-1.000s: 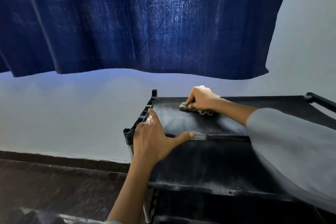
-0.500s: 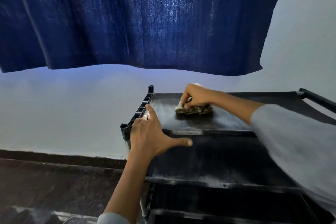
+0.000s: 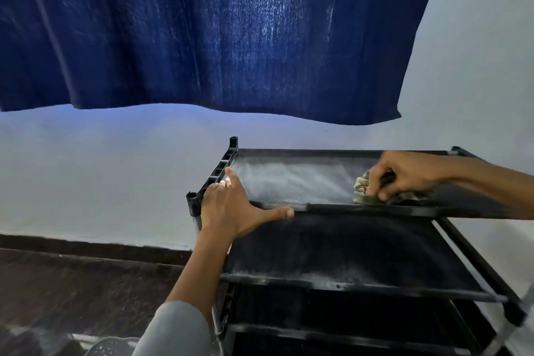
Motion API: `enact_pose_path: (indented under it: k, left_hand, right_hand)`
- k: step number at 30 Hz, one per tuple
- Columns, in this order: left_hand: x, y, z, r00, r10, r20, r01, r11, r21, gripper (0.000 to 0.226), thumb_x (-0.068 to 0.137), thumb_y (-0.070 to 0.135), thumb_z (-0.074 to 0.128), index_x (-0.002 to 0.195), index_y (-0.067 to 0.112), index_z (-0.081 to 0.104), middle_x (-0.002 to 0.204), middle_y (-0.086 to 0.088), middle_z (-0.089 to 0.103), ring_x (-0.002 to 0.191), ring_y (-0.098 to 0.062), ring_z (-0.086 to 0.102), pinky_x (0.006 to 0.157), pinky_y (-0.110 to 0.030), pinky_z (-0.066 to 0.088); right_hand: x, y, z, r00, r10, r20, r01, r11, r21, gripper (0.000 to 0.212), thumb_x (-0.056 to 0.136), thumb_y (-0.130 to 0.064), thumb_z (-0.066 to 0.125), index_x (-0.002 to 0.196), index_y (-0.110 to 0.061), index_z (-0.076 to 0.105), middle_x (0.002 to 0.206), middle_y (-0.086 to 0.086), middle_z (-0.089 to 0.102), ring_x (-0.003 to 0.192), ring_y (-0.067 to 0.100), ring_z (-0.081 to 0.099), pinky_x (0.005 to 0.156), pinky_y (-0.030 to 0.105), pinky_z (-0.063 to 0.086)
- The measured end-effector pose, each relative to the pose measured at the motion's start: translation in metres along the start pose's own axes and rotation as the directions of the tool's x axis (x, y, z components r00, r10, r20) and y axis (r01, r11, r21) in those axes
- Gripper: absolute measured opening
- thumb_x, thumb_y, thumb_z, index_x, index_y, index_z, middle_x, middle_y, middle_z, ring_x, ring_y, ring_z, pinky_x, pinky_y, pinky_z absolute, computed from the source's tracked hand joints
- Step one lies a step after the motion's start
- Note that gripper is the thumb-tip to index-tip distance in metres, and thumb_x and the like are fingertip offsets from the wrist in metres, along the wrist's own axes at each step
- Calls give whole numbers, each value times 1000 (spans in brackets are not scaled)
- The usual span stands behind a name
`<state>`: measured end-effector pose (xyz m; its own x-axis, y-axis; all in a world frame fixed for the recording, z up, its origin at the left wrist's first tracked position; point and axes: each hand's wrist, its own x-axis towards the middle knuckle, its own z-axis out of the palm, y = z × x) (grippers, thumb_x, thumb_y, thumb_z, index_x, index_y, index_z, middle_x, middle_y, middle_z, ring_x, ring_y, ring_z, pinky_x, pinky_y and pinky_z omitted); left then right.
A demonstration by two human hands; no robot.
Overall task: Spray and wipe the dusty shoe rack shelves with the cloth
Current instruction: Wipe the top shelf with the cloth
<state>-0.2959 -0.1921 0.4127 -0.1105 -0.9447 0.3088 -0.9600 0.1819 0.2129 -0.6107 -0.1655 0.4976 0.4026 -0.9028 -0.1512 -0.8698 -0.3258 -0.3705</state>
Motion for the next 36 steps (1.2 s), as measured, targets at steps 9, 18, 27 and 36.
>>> enact_pose_path:
  k: [9, 18, 27, 36]
  left_hand:
    - [-4, 3, 0, 996, 35, -83, -27, 994, 102, 136, 34, 107, 17, 117, 6, 56, 104, -5, 66, 91, -22, 64, 71, -31, 45]
    - [1, -6, 6, 986, 85, -141, -65, 988, 141, 104, 39, 106, 17, 75, 15, 51, 74, 6, 56, 65, -12, 53, 58, -27, 40]
    - [-2, 2, 2, 985, 138, -103, -125, 984, 125, 97, 49, 101, 26, 85, 14, 50, 84, 1, 59, 82, -19, 58, 67, -29, 36]
    - [-5, 7, 0, 999, 1, -42, -1, 1000, 16, 143, 50, 99, 41, 155, 7, 10, 109, -8, 69, 107, -27, 63, 76, -34, 46]
  right_hand:
    - [83, -64, 35, 980, -132, -151, 116, 987, -112, 24, 78, 4, 66, 78, -19, 76, 68, -20, 64, 63, -17, 55, 65, 9, 46]
    - [82, -29, 23, 976, -144, -163, 130, 987, -97, 17, 97, -34, 48, 99, -30, 64, 101, -11, 57, 93, 0, 57, 91, 30, 46]
    - [35, -7, 23, 993, -72, -97, 56, 986, -160, 35, 87, -36, 66, 120, -42, 57, 113, -17, 53, 106, 4, 53, 98, 25, 42]
    - [118, -110, 67, 975, -139, -176, 131, 990, -55, 35, 87, -46, 60, 113, -22, 65, 115, 3, 41, 103, 16, 46, 91, 33, 42]
